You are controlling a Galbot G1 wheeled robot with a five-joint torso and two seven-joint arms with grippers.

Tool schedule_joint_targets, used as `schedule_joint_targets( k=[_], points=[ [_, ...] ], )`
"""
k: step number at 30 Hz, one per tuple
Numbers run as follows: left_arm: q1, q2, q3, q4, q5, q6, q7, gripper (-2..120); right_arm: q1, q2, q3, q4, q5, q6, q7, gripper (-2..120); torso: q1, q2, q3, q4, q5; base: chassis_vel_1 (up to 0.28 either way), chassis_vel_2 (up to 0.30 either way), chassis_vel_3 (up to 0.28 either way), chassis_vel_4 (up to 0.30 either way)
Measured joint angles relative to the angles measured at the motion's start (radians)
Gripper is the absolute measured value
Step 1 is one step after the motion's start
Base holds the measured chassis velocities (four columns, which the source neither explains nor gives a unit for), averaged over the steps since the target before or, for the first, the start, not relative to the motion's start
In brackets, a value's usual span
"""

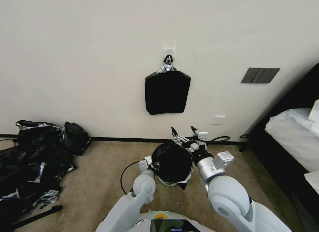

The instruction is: Place a trash bag onto the trash bin.

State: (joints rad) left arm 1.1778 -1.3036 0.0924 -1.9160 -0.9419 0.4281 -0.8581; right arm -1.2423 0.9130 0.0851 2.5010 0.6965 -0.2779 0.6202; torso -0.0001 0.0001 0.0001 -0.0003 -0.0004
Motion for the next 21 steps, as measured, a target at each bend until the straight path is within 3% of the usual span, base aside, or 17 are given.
schedule_joint_targets(
  k=[9, 12, 14, 17, 18, 19, 21],
  points=[
    [0.022, 0.020, -0.018, -0.066, 0.025, -0.001, -0.001, 74, 0.006, -0.006, -0.002, -0.001, 0.021, -0.002, 0.002, 100, 0.000, 0.000, 0.000, 0.0004, 0.0003, 0.000, 0.000, 0.000, 0.000],
    [0.030, 0.028, -0.034, -0.107, 0.048, -0.008, 0.016, 89, 0.005, -0.005, -0.004, -0.001, 0.022, -0.003, 0.002, 100, 0.000, 0.000, 0.000, 0.0003, 0.0002, 0.000, 0.000, 0.000, 0.000],
    [0.031, 0.030, -0.038, -0.115, 0.060, -0.013, 0.025, 92, 0.004, -0.004, -0.002, -0.001, 0.022, -0.003, 0.002, 100, 0.000, 0.000, 0.000, 0.0003, 0.0002, 0.000, 0.000, 0.000, 0.000],
    [0.052, 0.052, -0.090, -0.161, 0.174, -0.060, 0.129, 99, -0.029, 0.004, 0.033, -0.001, 0.010, 0.016, -0.008, 100, 0.000, 0.000, 0.000, 0.0005, 0.0002, 0.000, 0.000, 0.000, 0.000],
    [0.069, 0.071, -0.132, -0.175, 0.243, -0.093, 0.210, 100, -0.070, 0.012, 0.070, -0.002, -0.007, 0.035, -0.035, 100, 0.000, 0.000, 0.000, 0.0004, 0.0001, 0.000, 0.000, 0.000, 0.000],
    [0.069, 0.071, -0.132, -0.175, 0.243, -0.093, 0.210, 100, -0.070, 0.012, 0.070, -0.002, -0.007, 0.035, -0.035, 100, 0.000, 0.000, 0.000, 0.0004, 0.0001, 0.000, 0.000, 0.000, 0.000],
    [0.099, 0.111, -0.209, -0.181, 0.364, -0.155, 0.351, 100, -0.146, 0.025, 0.143, -0.024, -0.041, 0.072, -0.094, 100, 0.000, 0.000, 0.000, 0.0004, 0.0005, 0.000, 0.000, 0.000, 0.000]
  ],
)
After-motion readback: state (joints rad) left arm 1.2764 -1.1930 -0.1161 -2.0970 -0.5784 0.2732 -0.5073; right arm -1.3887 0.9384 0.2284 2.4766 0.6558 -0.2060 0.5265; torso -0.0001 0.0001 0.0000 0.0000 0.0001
